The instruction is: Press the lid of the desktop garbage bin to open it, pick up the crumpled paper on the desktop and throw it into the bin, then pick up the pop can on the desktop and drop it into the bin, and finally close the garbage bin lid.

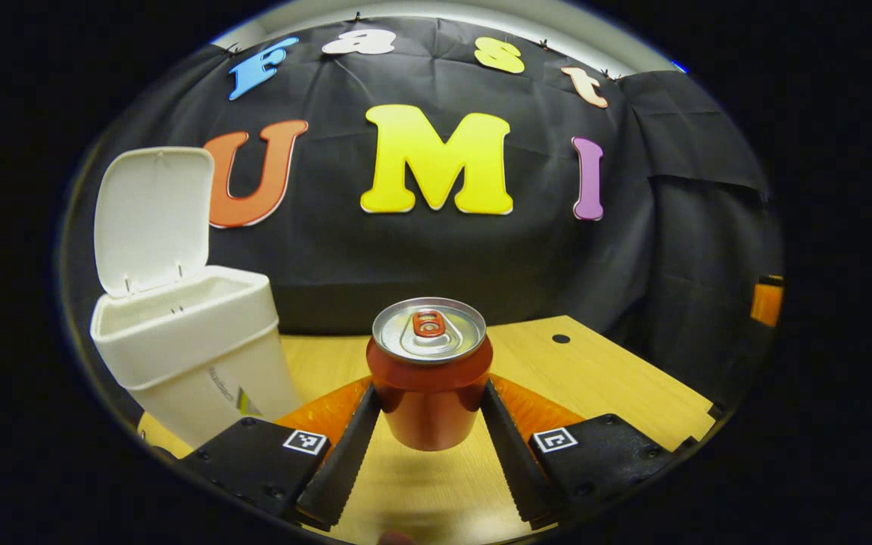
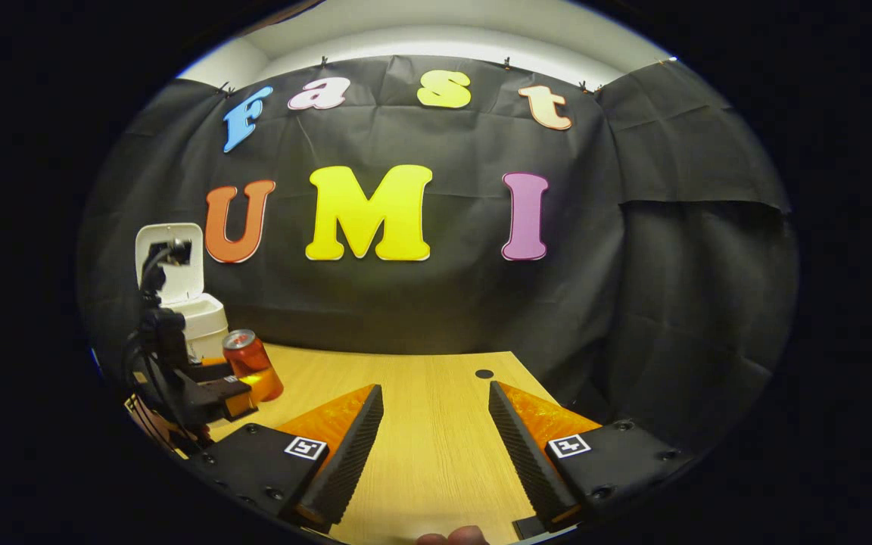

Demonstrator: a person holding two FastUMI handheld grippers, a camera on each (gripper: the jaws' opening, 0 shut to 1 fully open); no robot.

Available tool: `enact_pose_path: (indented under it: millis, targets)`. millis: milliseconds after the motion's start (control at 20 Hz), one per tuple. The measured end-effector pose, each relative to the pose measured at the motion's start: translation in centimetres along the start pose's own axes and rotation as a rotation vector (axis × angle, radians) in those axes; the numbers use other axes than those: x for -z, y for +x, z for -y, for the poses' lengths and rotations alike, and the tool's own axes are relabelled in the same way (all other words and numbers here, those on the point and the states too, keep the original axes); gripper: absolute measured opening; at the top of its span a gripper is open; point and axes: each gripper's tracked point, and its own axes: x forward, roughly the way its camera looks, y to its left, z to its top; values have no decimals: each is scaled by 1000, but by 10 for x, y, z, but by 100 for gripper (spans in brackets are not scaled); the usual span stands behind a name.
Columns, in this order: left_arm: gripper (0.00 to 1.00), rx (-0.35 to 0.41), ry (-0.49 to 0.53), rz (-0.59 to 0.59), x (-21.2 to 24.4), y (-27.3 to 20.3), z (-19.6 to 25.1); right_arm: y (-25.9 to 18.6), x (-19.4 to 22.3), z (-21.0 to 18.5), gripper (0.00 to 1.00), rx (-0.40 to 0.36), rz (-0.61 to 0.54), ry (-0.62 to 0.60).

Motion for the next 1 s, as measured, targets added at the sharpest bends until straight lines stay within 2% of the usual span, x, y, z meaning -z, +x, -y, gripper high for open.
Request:
enact_pose_path:
  millis: [250,550,750,1000]
  targets:
    - [83,-98,-6,44,-63,-20,-35,0,-15,0,90,-13,32,49]
    - [83,-278,-7,94,-115,-31,-120,9,-34,4,90,-22,64,92]
    - [83,-377,21,90,-117,-39,-176,10,-41,4,90,-21,78,95]
    - [84,-463,-29,27,-88,-36,-222,13,-36,7,90,-7,56,91]
